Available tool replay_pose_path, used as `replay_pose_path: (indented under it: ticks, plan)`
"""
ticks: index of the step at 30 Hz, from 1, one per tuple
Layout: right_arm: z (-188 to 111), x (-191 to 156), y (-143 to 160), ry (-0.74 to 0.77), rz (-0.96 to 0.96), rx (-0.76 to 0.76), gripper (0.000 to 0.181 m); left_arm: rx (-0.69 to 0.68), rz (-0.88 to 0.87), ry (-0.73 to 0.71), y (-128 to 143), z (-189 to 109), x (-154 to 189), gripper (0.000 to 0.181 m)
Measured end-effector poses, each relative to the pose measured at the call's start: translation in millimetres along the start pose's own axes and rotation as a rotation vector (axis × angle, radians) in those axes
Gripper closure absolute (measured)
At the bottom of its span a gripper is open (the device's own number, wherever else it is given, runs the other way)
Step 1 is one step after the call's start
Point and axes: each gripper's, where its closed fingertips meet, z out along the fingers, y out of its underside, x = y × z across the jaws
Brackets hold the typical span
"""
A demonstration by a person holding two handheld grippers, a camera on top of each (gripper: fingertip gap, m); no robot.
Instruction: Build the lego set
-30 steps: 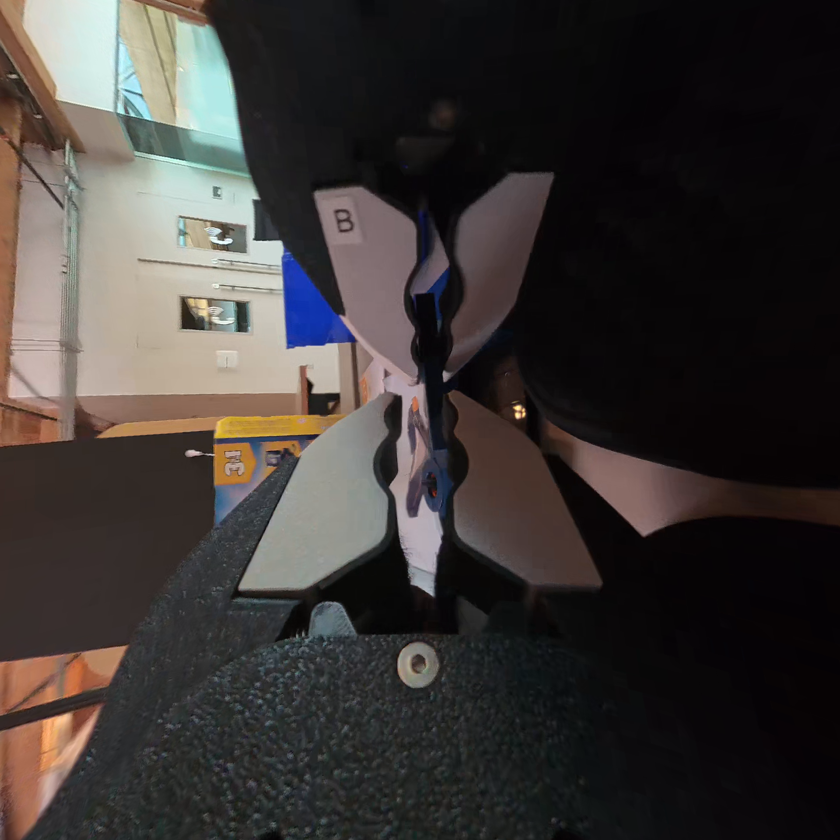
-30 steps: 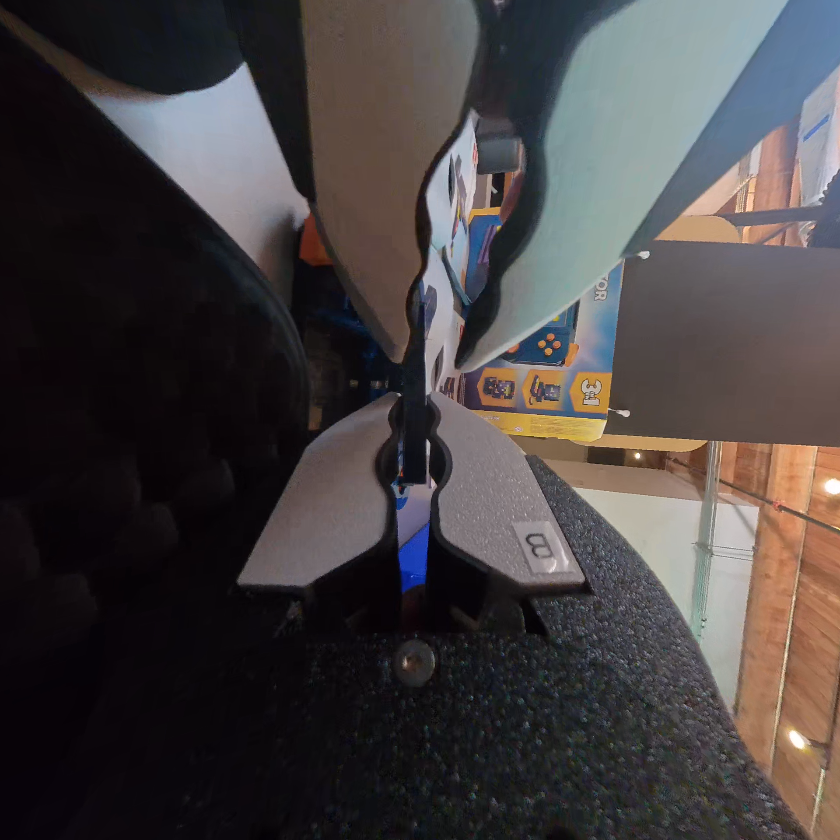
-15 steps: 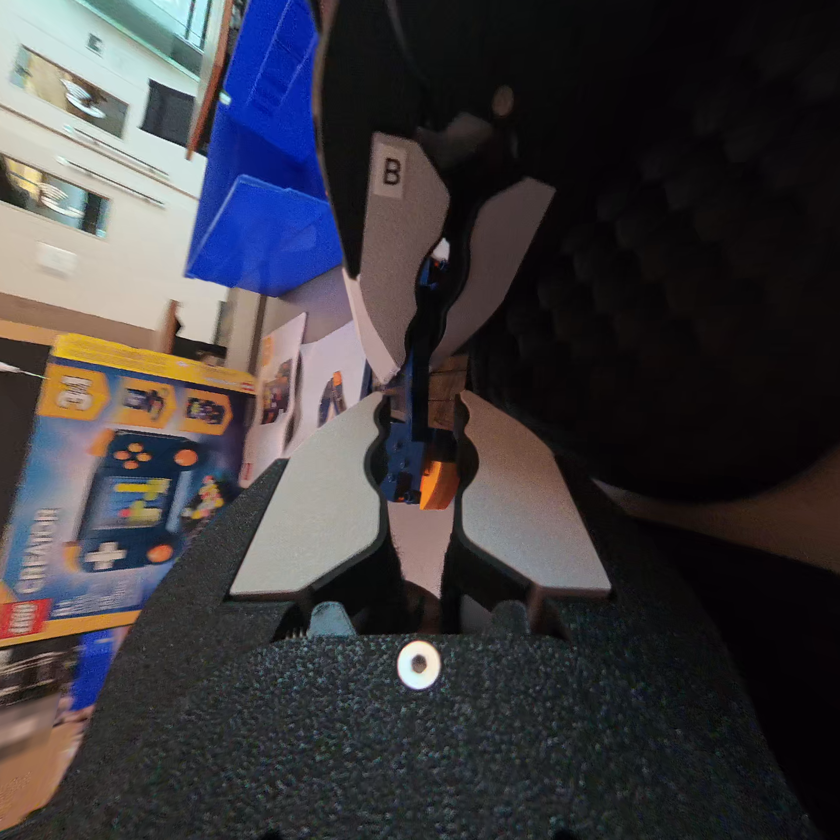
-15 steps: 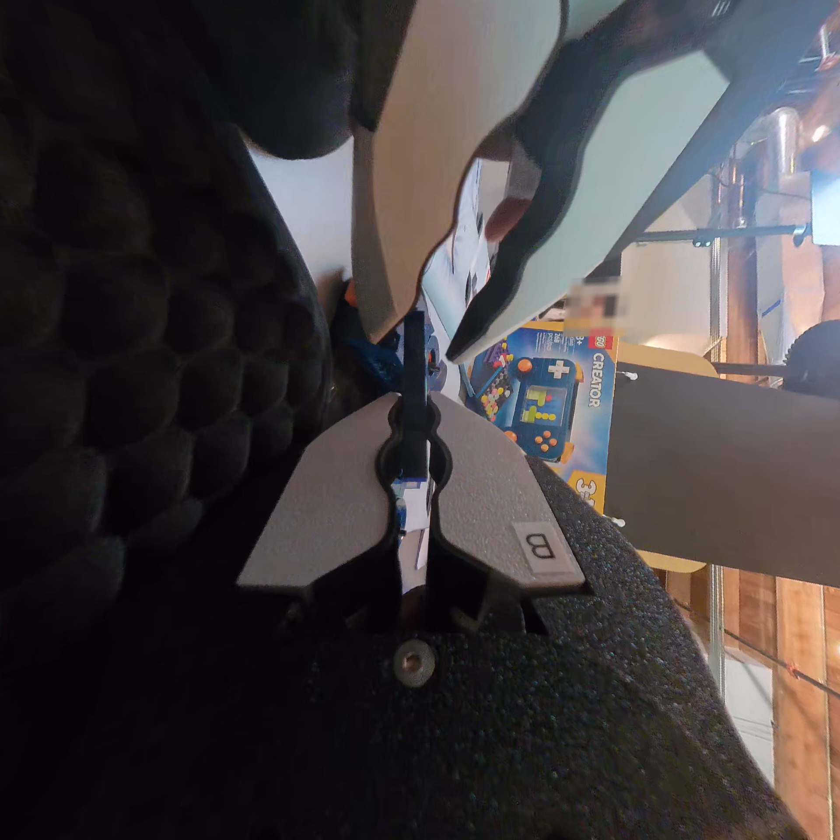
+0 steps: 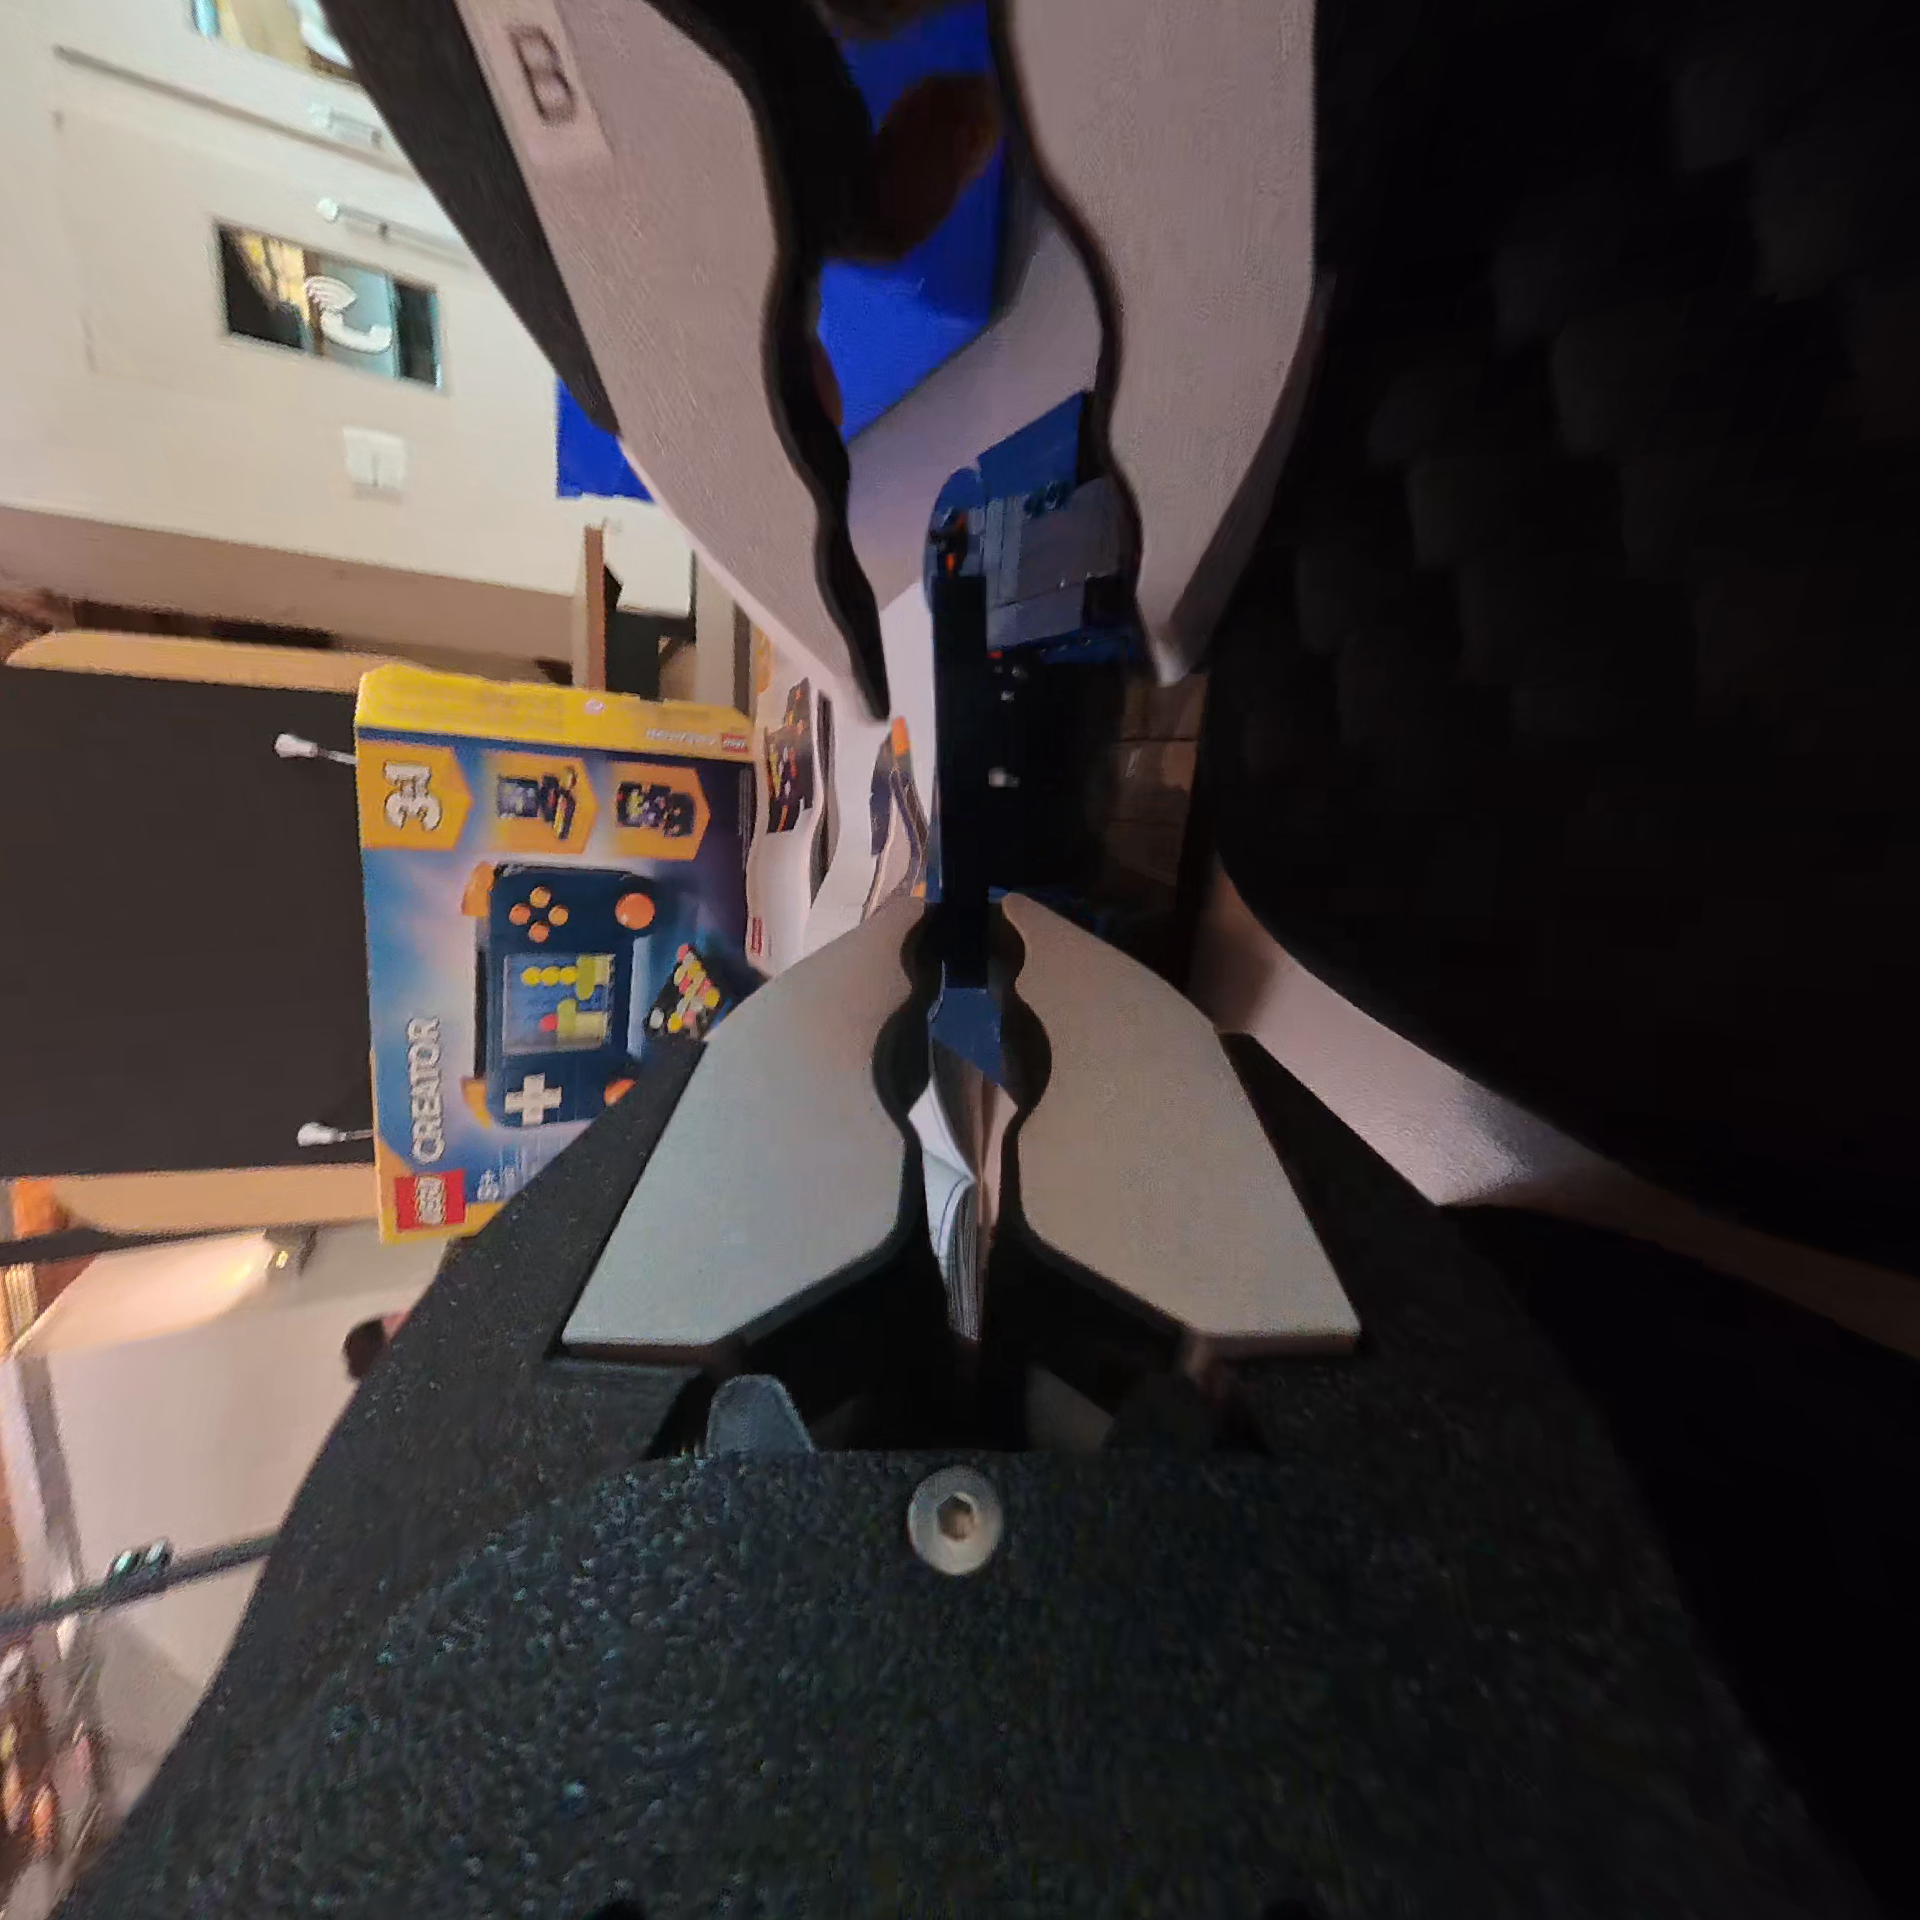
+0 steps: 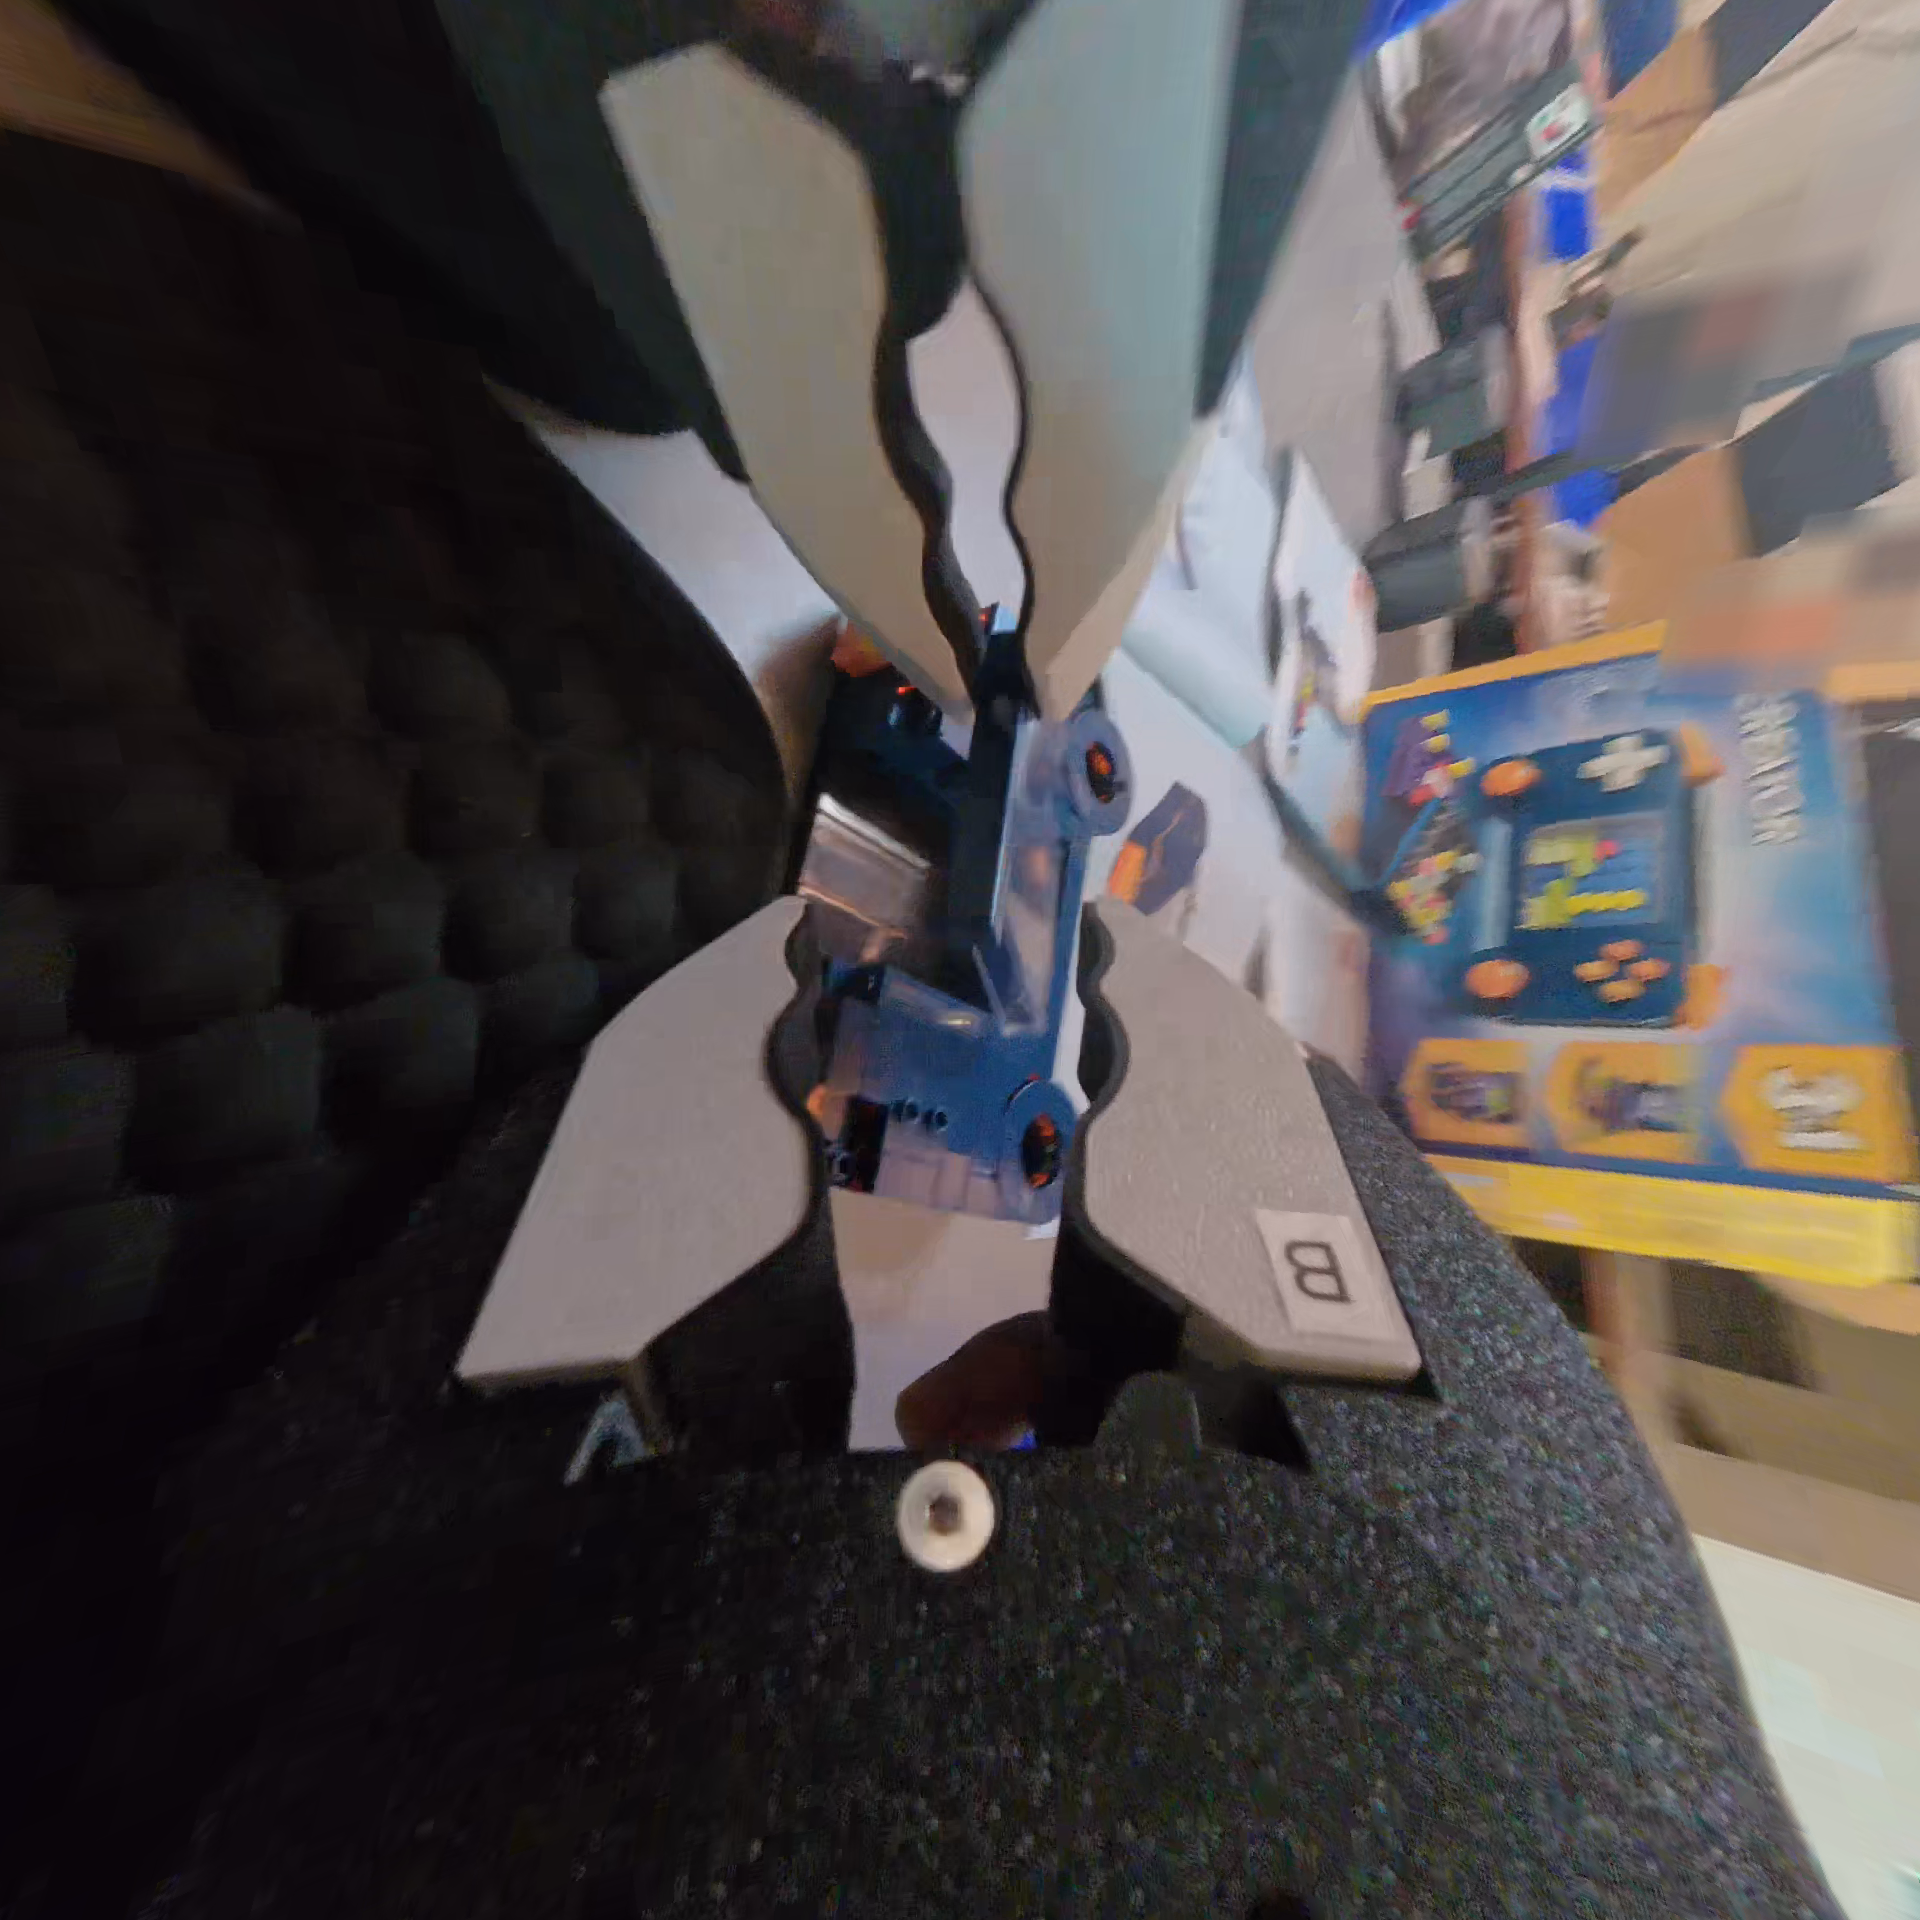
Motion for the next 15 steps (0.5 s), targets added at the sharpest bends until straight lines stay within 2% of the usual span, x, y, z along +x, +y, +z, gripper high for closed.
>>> replay_pose_path:
  ticks: [3, 6, 9, 15]
  plan:
    - [-13.7, -6.2, -6.6, -0.158, 0.288, 0.098, 0.138, -0.073, 0.018, -0.037, 4.2, 1.8, 2.0, 0.173]
    - [-17.7, -2.0, -10.2, -0.159, 0.457, 0.137, 0.153, -0.098, 0.032, -0.060, 2.8, 2.3, 3.5, 0.173]
    - [-12.7, 2.1, -11.0, -0.059, 0.442, 0.107, 0.169, -0.122, 0.027, -0.059, 3.5, 2.3, 3.3, 0.173]
    - [-7.9, 1.2, -6.9, 0.000, 0.376, 0.031, 0.169, -0.128, 0.070, -0.077, 4.7, 2.8, 2.4, 0.173]
